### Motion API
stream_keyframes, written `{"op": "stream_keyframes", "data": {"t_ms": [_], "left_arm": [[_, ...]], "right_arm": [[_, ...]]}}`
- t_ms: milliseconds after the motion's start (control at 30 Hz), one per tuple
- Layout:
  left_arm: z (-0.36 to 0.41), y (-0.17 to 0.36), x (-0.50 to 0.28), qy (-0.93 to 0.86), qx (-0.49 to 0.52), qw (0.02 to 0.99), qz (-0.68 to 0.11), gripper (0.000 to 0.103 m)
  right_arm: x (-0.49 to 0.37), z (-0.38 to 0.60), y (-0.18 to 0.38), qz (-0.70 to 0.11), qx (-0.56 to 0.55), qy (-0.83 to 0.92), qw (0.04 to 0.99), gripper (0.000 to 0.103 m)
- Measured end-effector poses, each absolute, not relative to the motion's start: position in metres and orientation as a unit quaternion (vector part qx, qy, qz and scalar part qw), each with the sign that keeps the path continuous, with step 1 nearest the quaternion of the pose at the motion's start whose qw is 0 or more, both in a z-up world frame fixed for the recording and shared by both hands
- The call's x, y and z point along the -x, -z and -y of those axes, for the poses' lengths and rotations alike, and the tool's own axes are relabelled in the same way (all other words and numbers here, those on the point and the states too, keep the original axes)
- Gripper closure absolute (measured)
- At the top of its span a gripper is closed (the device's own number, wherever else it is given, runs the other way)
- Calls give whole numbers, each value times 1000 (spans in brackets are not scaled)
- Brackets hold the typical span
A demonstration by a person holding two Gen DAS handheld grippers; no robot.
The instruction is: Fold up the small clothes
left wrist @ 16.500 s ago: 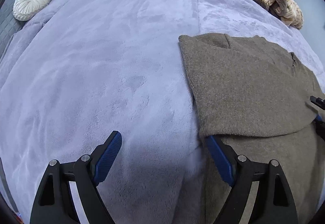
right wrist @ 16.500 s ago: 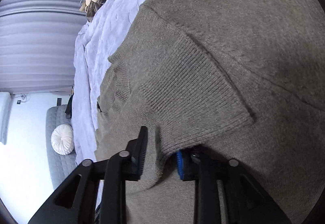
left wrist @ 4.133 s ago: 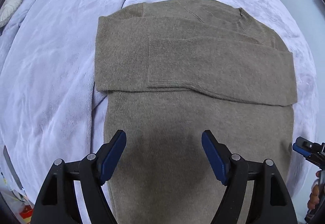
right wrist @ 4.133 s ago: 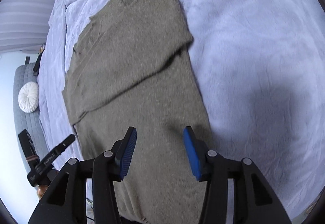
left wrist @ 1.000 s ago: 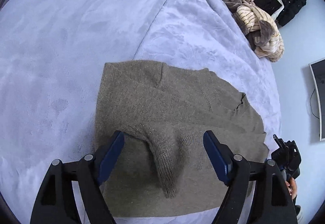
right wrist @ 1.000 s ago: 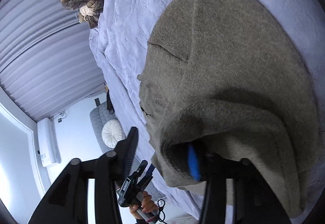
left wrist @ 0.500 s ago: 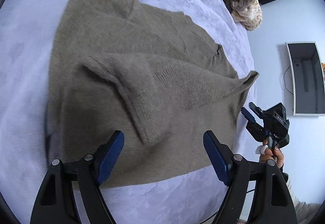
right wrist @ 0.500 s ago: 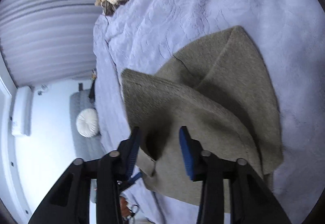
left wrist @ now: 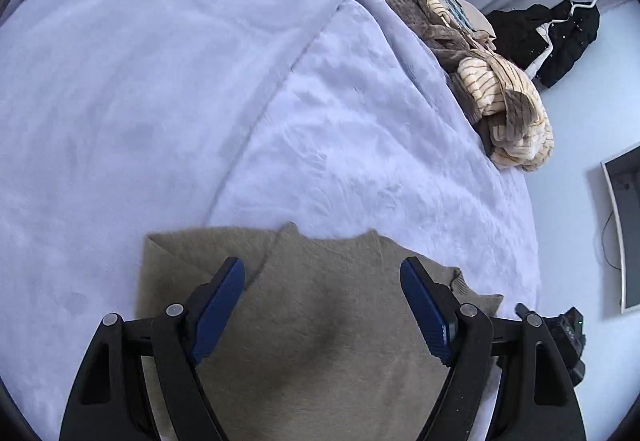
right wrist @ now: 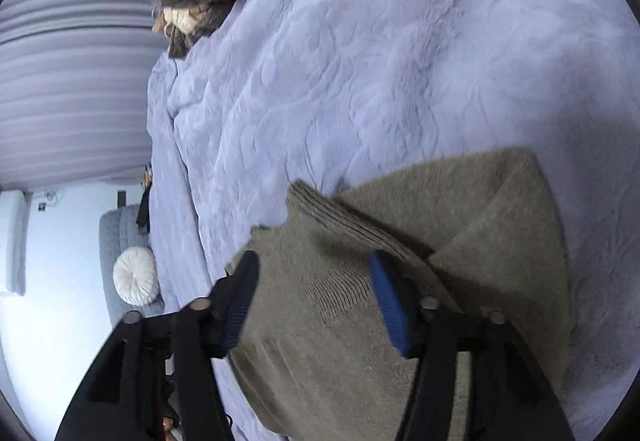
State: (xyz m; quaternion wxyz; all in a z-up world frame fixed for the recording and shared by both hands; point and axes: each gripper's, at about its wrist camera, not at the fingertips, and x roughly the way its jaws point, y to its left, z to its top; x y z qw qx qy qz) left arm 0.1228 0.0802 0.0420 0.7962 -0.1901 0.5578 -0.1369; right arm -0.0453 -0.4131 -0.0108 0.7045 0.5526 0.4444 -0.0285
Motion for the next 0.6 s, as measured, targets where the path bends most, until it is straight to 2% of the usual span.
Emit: {"op": "stream_keyframes", "data": {"t_ms": [233,433,600], "left_arm": [[-109,-27,-74,138,102,771,-614,22],[-135,11,-8,128,99,727,-667,22],[-144,24,14,135,112,716,-676,22]], "right_arm": [[74,411,-15,-477,-493,7,728,32],[140,400,-7,-532,-437,12,725,32],[186,396,7,-550,-448,23,704,32]]}}
